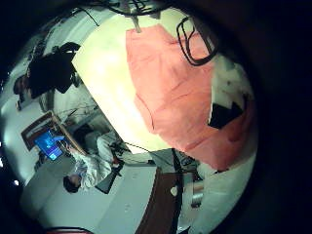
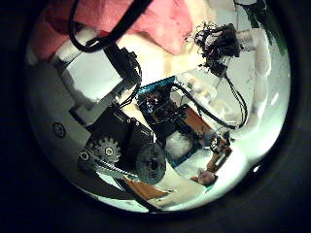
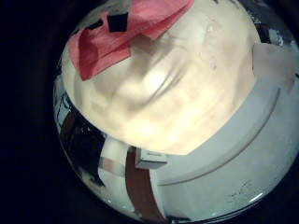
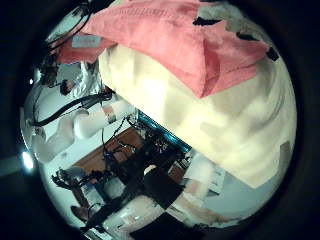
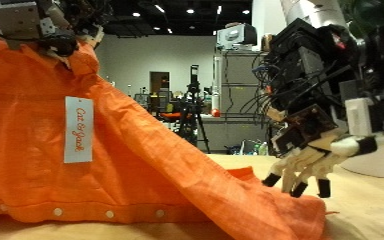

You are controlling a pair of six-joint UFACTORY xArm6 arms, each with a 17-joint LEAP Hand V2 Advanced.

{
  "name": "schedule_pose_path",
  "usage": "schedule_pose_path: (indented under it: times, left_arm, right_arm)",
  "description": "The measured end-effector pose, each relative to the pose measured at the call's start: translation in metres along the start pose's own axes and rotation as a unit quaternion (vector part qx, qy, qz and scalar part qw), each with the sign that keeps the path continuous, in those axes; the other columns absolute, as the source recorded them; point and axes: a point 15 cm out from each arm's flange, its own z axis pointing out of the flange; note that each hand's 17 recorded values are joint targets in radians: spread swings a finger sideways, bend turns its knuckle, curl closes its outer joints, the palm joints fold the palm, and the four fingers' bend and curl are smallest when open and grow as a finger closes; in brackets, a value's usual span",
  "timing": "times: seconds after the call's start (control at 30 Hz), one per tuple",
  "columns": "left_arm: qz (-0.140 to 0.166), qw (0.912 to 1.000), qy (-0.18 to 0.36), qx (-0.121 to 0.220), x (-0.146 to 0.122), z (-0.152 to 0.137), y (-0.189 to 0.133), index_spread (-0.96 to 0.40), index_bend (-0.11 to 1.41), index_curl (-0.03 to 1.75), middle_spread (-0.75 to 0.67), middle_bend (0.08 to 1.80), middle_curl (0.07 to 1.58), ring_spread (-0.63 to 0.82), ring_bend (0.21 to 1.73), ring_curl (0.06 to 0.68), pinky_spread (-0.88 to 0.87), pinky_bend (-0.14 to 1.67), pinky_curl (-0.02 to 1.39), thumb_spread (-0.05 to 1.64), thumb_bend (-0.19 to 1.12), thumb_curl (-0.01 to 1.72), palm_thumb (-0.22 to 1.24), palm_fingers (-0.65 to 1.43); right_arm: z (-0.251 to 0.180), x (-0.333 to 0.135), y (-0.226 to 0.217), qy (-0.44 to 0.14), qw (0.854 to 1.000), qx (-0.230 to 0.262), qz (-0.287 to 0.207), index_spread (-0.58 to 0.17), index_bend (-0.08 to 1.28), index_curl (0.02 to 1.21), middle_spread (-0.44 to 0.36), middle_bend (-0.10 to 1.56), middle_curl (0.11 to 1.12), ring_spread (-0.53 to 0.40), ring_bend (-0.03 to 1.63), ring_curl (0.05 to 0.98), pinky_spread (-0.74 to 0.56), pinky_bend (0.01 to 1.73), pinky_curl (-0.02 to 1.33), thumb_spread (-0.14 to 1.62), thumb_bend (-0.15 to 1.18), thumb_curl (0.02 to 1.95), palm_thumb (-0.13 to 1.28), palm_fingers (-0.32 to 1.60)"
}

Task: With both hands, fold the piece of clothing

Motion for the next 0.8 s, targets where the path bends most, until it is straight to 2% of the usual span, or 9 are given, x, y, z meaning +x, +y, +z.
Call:
schedule_pose_path:
  times: [0.2, 0.47, 0.67, 0.8]
  left_arm:
    - [-0.002, 1.0, 0.001, -0.002, 0.001, 0.0, 0.003, -0.32, 0.17, 1.7, -0.64, 0.84, 1.16, -0.44, 1.36, 0.528, -0.64, 1.15, 0.64, 1.01, -0.01, 0.72, 0.82, 1.0]
    - [-0.002, 1.0, 0.001, -0.002, 0.001, 0.0, 0.004, -0.31, 0.17, 1.7, -0.64, 0.83, 1.16, -0.44, 1.36, 0.526, -0.64, 1.14, 0.65, 1.01, -0.02, 0.72, 0.81, 1.0]
    - [-0.001, 1.0, 0.0, -0.003, 0.001, 0.0, 0.003, -0.29, 0.16, 1.7, -0.65, 0.83, 1.16, -0.44, 1.36, 0.526, -0.64, 1.14, 0.65, 1.01, -0.02, 0.71, 0.8, 1.0]
    - [-0.001, 1.0, 0.0, -0.003, 0.001, 0.0, 0.003, -0.28, 0.16, 1.7, -0.65, 0.83, 1.16, -0.45, 1.36, 0.525, -0.64, 1.14, 0.65, 1.01, -0.01, 0.72, 0.8, 1.01]
  right_arm:
    - [-0.002, 0.003, -0.01, 0.006, 1.0, 0.023, 0.008, -0.144, 0.27, 0.45, 0.036, 0.55, 0.42, 0.031, 0.69, 0.395, 0.18, 0.44, 0.51, 0.95, -0.03, 0.3, 0.33, 0.03]
    - [-0.002, 0.001, -0.023, 0.015, 0.999, 0.038, 0.014, -0.122, 0.21, 0.43, 0.051, 0.46, 0.4, 0.028, 0.63, 0.368, 0.23, 0.38, 0.44, 0.94, -0.03, 0.3, 0.34, 0.11]
    - [0.004, -0.011, -0.037, 0.024, 0.999, 0.042, 0.01, -0.154, 0.24, 0.45, 0.013, 0.46, 0.42, -0.02, 0.61, 0.362, 0.25, 0.32, 0.4, 0.94, -0.02, 0.31, 0.36, 0.21]
    - [0.012, -0.025, -0.042, 0.029, 0.999, 0.031, 0.0, -0.212, 0.31, 0.49, -0.035, 0.5, 0.45, -0.068, 0.58, 0.359, 0.24, 0.27, 0.37, 0.95, -0.02, 0.31, 0.38, 0.28]
